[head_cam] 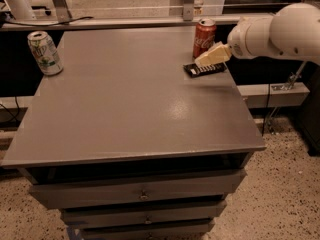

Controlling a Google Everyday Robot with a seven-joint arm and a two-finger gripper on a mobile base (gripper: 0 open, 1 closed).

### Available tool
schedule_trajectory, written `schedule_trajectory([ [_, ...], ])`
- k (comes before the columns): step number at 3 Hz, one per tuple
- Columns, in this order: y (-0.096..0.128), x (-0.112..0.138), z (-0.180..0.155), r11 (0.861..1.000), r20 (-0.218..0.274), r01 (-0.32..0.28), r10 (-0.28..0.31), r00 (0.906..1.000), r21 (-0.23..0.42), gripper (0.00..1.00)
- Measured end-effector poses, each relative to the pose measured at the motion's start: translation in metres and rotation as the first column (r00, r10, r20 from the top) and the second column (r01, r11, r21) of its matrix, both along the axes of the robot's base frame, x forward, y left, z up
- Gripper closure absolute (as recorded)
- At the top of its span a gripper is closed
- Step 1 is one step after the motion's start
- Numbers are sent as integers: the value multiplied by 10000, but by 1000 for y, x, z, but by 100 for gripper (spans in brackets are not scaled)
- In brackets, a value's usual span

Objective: Move rxbar chocolate near coke can

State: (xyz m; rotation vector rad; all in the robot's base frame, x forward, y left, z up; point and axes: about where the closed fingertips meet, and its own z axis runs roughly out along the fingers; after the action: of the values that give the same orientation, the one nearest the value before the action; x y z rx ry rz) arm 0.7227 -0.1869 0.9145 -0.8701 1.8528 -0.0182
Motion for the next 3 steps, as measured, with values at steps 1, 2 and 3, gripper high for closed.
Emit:
schedule_trajectory([
  [1, -3, -23, 15, 9935, -9, -920, 922, 9957, 673, 0],
  [2, -27, -59, 47, 9722, 314, -2055, 2033, 9786, 1121, 0],
  [3, -65, -101, 74, 9575, 372, -2673, 2648, 9636, 1083, 0],
])
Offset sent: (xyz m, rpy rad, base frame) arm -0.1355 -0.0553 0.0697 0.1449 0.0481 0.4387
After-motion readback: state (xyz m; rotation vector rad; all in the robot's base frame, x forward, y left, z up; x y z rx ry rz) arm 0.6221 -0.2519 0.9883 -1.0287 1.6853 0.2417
